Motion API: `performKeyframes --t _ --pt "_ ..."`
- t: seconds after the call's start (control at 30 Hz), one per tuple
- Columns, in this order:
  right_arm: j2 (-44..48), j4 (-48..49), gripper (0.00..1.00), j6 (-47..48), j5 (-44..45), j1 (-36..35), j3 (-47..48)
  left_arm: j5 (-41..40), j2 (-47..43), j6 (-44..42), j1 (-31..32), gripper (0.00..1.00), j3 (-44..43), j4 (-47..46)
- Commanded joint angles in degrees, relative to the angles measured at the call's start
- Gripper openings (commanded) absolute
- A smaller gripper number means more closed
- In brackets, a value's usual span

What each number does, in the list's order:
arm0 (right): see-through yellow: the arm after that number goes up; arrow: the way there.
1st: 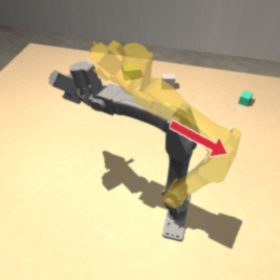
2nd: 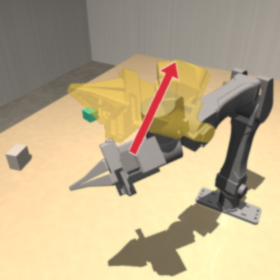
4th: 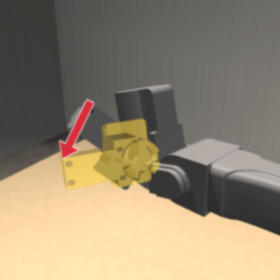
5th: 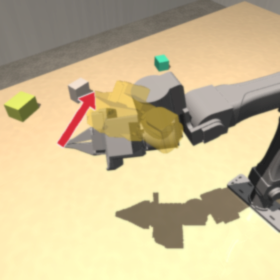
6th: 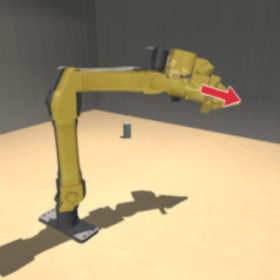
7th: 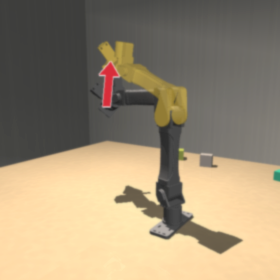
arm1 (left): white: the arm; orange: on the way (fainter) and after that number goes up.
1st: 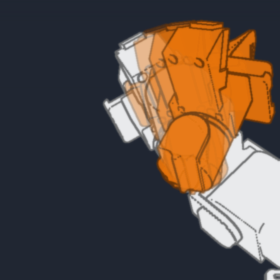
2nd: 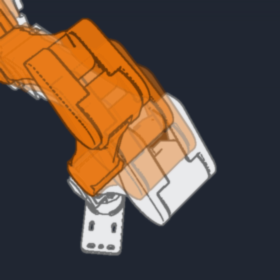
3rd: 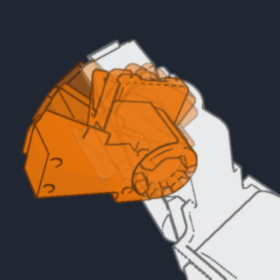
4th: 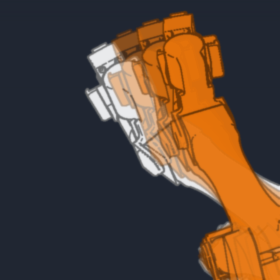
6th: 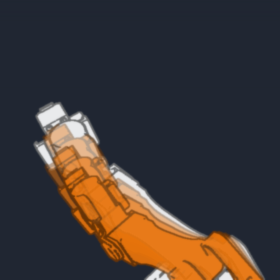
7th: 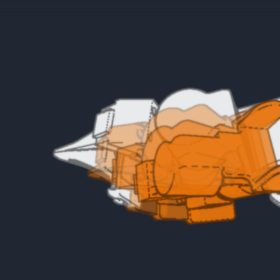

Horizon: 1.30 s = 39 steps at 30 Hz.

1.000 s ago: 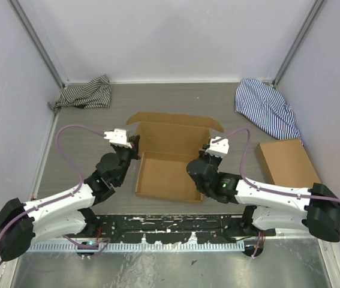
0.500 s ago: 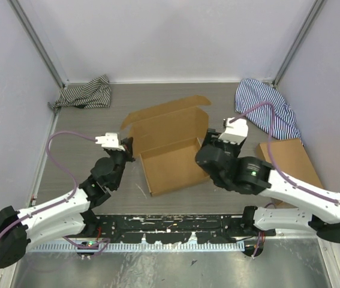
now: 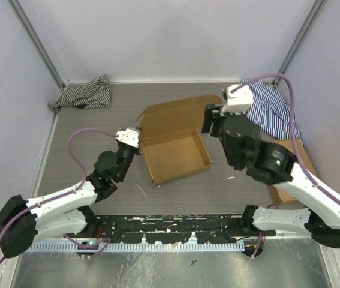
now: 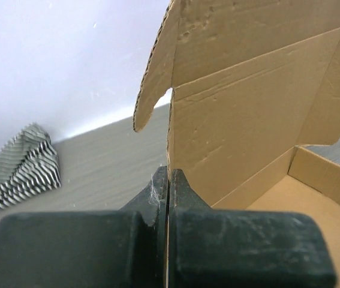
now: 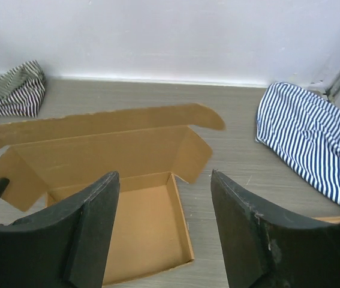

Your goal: Fold the paper box

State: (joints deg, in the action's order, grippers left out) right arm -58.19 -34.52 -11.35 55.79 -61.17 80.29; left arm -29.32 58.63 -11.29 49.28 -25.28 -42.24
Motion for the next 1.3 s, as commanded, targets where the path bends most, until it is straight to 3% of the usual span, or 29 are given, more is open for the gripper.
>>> performKeyframes --t 0.0,0.2,0.3,0.5,0.67,0.93,1.0,1.13,1.27 --pt "-9.1 -3.2 0.68 3.9 -20.9 9.5 5.3 5.9 2.4 -11.6 0.0 0.0 -0.1 -11.0" --pt "-17.6 -1.2 0.68 6.5 -41.7 20.2 10.5 8.6 12.6 -21.8 0.0 0.0 5.3 -28.2" --pt "-21.3 -4.4 0.7 10.8 -48.4 21.3 14.8 7.2 19.4 -23.5 -0.1 0.0 6.0 -34.7" --pt "-23.1 -7.1 0.74 15.9 -47.3 21.5 16.3 5.2 27.0 -24.9 -0.2 0.0 4.7 -39.7" --pt "-22.3 -5.3 0.77 14.4 -38.5 23.4 15.1 6.5 28.7 -25.1 -0.3 0.0 2.4 -39.7" --pt "-21.7 -7.3 0.8 17.5 -44.1 27.5 17.2 8.4 28.6 -24.2 -3.1 0.0 1.1 -39.7" --pt "-21.1 -6.2 0.8 15.8 -37.6 28.2 16.1 8.7 28.5 -22.2 -5.1 0.0 0.9 -39.7" --pt "-18.5 -1.0 0.78 9.9 -31.4 33.8 8.8 10.1 29.0 -19.2 -7.4 0.0 0.2 -39.7" --pt "-13.1 7.5 0.76 7.0 -38.7 42.7 -0.8 11.2 30.2 -17.6 -8.6 0.0 -1.2 -39.7"
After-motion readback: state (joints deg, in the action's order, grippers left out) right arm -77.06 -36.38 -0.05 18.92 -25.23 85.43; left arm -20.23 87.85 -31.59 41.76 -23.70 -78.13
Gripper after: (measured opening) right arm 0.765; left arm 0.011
